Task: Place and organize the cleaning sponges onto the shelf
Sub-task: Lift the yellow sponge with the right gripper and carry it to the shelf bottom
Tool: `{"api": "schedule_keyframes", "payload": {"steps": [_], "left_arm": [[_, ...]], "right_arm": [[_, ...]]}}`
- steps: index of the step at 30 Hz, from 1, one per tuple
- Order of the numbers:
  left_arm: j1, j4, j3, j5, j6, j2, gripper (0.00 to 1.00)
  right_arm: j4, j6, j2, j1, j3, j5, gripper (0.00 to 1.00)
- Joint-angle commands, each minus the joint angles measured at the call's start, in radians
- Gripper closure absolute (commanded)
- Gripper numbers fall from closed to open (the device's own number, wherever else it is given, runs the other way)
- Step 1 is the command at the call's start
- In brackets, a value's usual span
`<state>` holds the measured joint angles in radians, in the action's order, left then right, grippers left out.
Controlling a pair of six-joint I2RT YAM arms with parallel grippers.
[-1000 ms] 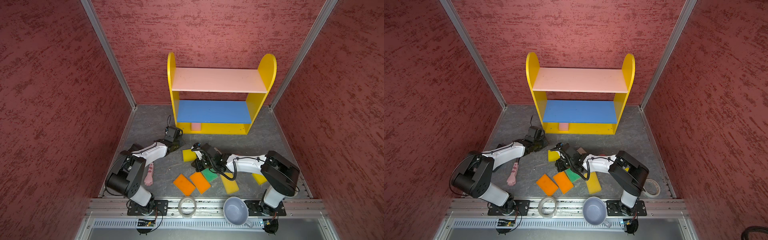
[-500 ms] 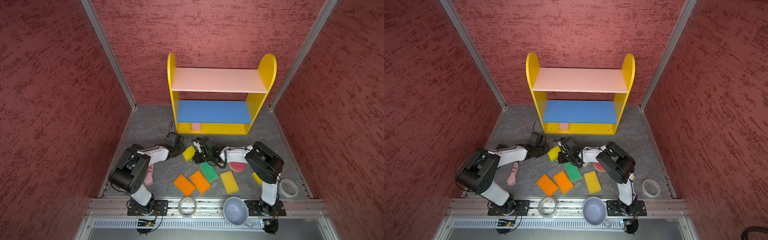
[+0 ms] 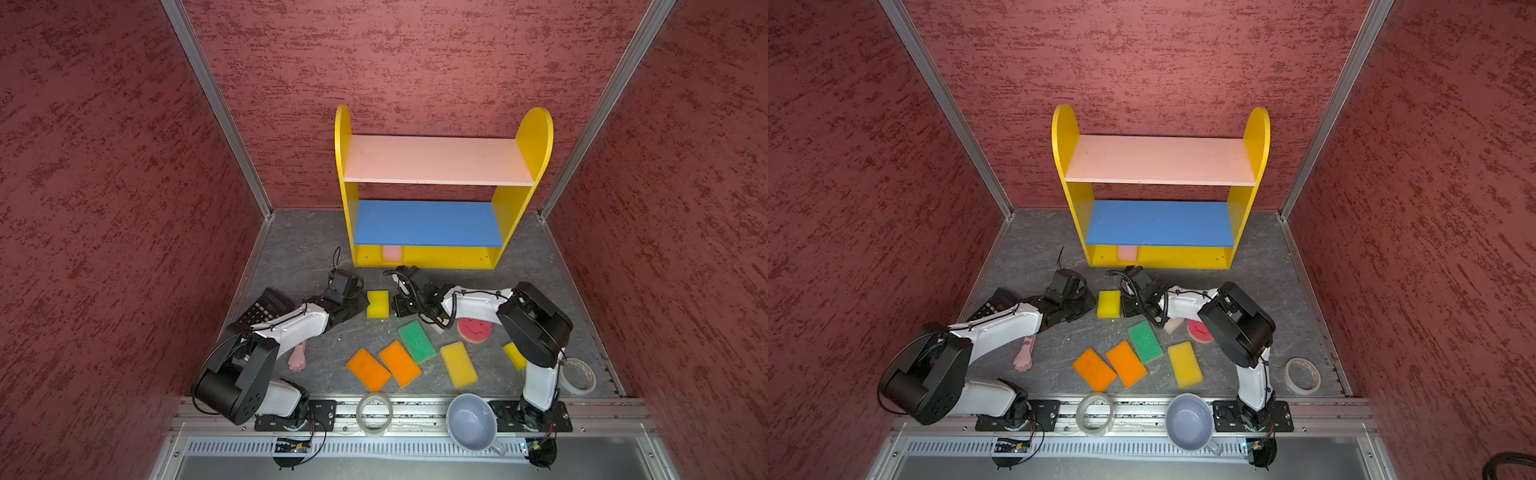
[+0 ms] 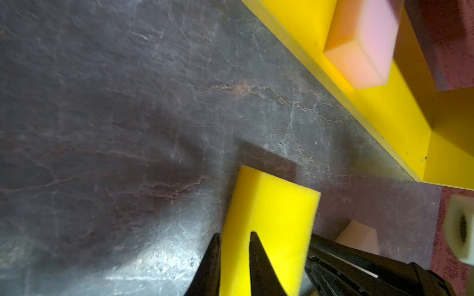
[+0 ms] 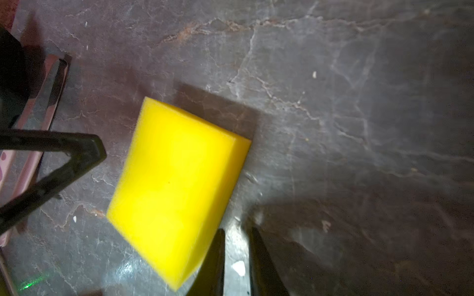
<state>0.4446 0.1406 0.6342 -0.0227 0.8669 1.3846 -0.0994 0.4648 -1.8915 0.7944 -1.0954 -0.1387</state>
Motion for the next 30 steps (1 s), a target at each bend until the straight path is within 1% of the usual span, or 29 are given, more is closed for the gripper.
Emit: {"api": "schedule_keyframes", "payload": {"steps": [1,3,5,8,10,12,17,19,21,22,24,25,27,30], "left_arm": [[0.002,0.046,-0.002,0.025,0.004,-0.040,0.78],[-0.001,0.056,-0.012,0.032,0.005,-0.058,0.77],[-0.004,0.056,-0.027,0.039,0.009,-0.074,0.76],[-0.013,0.049,-0.052,0.040,0.021,-0.089,0.72],[-0.017,0.038,-0.063,0.033,0.027,-0.093,0.71],[-0.017,0.027,-0.065,0.027,0.028,-0.095,0.68],[-0.017,0.011,-0.071,0.022,0.032,-0.083,0.63],[-0.018,0.001,-0.076,0.015,0.035,-0.072,0.62],[-0.018,-0.003,-0.077,0.010,0.036,-0.065,0.61],[-0.018,-0.007,-0.080,0.007,0.035,-0.062,0.61],[-0.018,-0.013,-0.085,0.003,0.037,-0.062,0.60],[-0.018,-0.013,-0.086,0.006,0.038,-0.064,0.60],[-0.021,-0.015,-0.090,0.006,0.036,-0.069,0.60],[-0.030,-0.006,-0.088,0.001,0.033,-0.077,0.59]], "right_arm": [[-0.033,0.025,0.068,-0.003,0.014,0.039,0.78],[-0.025,0.046,0.086,-0.003,0.027,0.023,0.78],[-0.017,0.067,0.094,-0.003,0.031,0.006,0.73],[0.000,0.108,0.085,-0.003,0.025,-0.040,0.61],[0.020,0.133,0.068,0.001,0.017,-0.067,0.56],[0.042,0.155,0.050,0.006,0.013,-0.080,0.54],[0.077,0.188,-0.007,0.027,-0.007,-0.114,0.54],[0.075,0.191,-0.031,0.035,-0.016,-0.121,0.56],[0.085,0.200,-0.045,0.037,-0.012,-0.127,0.62],[0.091,0.206,-0.050,0.037,-0.008,-0.124,0.68],[0.092,0.207,-0.051,0.038,-0.003,-0.105,0.88],[0.085,0.201,-0.047,0.037,-0.004,-0.090,0.92],[0.064,0.179,-0.038,0.036,-0.012,-0.060,0.99],[0.038,0.129,-0.011,0.033,-0.021,-0.016,1.00]]}}
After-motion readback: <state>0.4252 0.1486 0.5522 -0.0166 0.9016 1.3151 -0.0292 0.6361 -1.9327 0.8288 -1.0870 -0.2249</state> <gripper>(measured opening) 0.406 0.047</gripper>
